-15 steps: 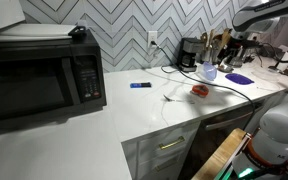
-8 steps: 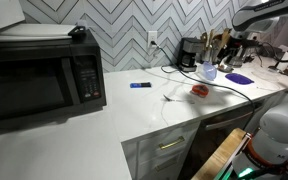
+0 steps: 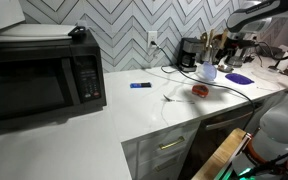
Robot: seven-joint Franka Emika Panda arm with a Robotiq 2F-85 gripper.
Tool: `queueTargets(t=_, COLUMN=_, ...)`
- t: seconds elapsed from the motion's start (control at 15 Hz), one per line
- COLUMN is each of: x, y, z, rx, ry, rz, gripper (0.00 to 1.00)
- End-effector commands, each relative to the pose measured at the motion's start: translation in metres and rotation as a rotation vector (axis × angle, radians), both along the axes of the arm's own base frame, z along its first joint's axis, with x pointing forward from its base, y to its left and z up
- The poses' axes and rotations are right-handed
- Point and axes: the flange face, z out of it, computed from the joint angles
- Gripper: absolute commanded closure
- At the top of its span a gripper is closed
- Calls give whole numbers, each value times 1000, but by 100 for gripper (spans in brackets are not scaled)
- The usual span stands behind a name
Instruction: Pick up the clear lunch box with a light blue lid and place it on the kitchen counter to the left side of the black cable
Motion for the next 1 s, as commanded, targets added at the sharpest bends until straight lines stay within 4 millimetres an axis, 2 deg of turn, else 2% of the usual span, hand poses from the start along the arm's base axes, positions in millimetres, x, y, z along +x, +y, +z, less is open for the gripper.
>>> queueTargets(t=0.0, x=13, y=-26, z=-13, rx=7, ry=21, rz=16, gripper=0)
queueTargets(t=0.47, x=32, y=-60, z=-40, rx=79, ry=13, rz=12, gripper=0)
queueTargets(t=0.73, x=36, y=-85, z=-51, rx=138, ry=-5, rz=42, gripper=0)
queueTargets(t=0.93, x=37, y=-104, z=-58, rx=194, ry=-34, rz=80, gripper=9)
